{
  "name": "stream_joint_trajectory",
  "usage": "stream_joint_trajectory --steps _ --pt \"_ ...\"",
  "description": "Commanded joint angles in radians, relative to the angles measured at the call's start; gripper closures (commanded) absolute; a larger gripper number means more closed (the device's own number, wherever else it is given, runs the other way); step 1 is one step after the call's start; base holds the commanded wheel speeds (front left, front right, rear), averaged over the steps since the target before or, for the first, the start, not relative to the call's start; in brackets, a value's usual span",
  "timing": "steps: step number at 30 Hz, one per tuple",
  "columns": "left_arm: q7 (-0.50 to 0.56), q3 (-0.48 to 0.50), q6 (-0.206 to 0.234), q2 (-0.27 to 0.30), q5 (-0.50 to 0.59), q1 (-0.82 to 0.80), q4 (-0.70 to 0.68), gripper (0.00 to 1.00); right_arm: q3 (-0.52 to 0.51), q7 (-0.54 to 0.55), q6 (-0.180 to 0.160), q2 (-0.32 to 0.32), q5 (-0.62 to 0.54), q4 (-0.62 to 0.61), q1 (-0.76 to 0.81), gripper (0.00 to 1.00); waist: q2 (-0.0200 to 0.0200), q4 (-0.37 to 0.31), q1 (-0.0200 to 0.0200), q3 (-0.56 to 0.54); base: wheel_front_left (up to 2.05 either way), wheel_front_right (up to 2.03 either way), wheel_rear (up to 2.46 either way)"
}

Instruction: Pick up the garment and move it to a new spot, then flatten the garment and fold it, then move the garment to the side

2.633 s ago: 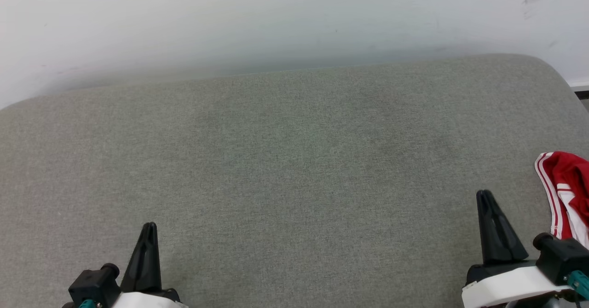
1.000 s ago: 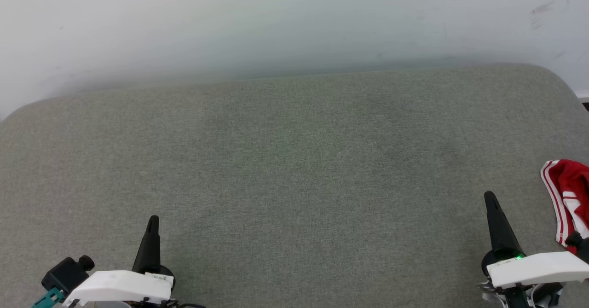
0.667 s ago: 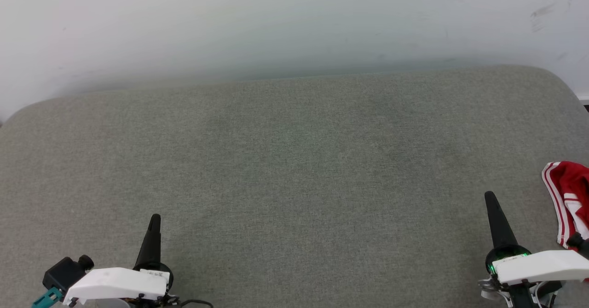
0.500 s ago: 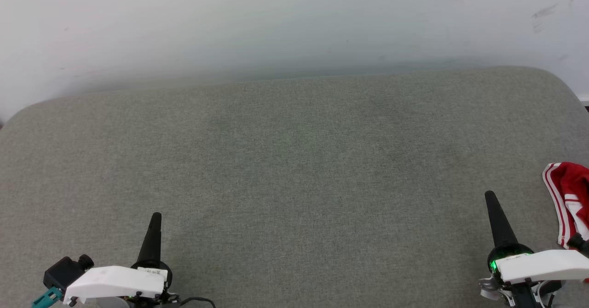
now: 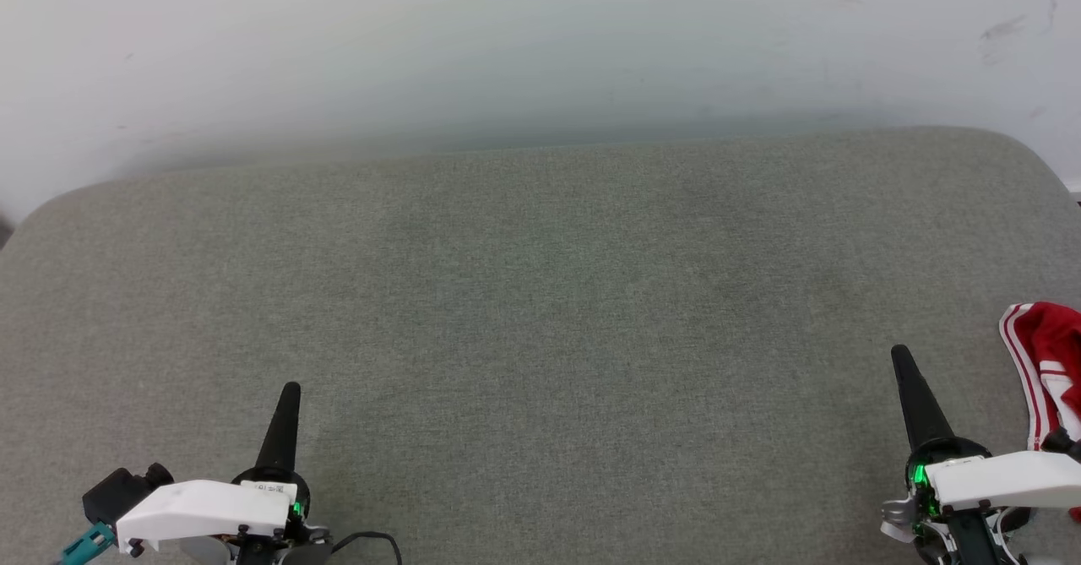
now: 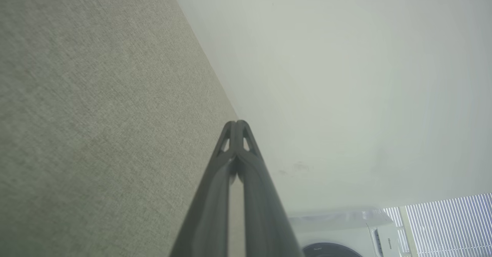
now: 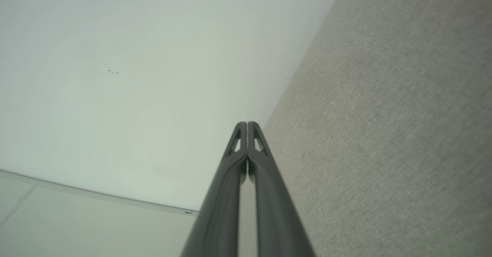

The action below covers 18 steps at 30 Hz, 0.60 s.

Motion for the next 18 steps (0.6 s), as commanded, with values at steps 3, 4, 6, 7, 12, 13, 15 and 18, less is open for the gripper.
stream_joint_trajectory --steps 3,4,6,7,12,13,15,18 --pt "0.010 0.001 -0.002 0.006 -0.035 -0.024 0.000 1.00 -0.004 0.009 0.000 -0.006 0.038 0.000 -0.020 1.00 -0.0001 0.001 0.0000 -0.001 0.00 0.00 0.00" --pt "0.013 0.002 -0.002 0.006 -0.043 -0.025 0.001 1.00 -0.004 0.011 0.000 -0.006 0.047 0.001 -0.021 1.00 -0.0001 0.002 0.0000 -0.002 0.00 0.00 0.00" --pt "0.018 0.002 -0.002 0.006 -0.060 -0.028 0.003 1.00 -0.006 0.014 0.000 -0.005 0.064 0.005 -0.023 1.00 -0.0001 0.003 0.0000 -0.003 0.00 0.00 0.00" --pt "0.023 0.003 -0.002 0.006 -0.076 -0.031 0.005 1.00 -0.007 0.020 0.000 -0.005 0.082 0.007 -0.026 1.00 -0.0001 0.004 0.0000 -0.004 0.00 0.00 0.00" --pt "0.034 0.004 -0.002 0.005 -0.117 -0.034 0.010 1.00 -0.011 0.029 0.000 -0.004 0.123 0.015 -0.031 1.00 -0.0001 0.006 0.0000 -0.006 0.00 0.00 0.00" --pt "0.036 0.004 -0.002 0.005 -0.125 -0.035 0.011 1.00 -0.012 0.030 0.000 -0.004 0.132 0.016 -0.032 1.00 -0.0001 0.007 0.0000 -0.006 0.00 0.00 0.00" --pt "0.042 0.005 -0.002 0.005 -0.140 -0.038 0.012 1.00 -0.014 0.035 0.000 -0.003 0.148 0.018 -0.032 1.00 -0.0001 0.008 0.0000 -0.007 0.00 0.00 0.00" --pt "0.048 0.005 -0.002 0.005 -0.164 -0.043 0.016 1.00 -0.017 0.040 0.000 -0.002 0.172 0.023 -0.033 1.00 -0.0001 0.009 0.0000 -0.009 0.00 0.00 0.00"
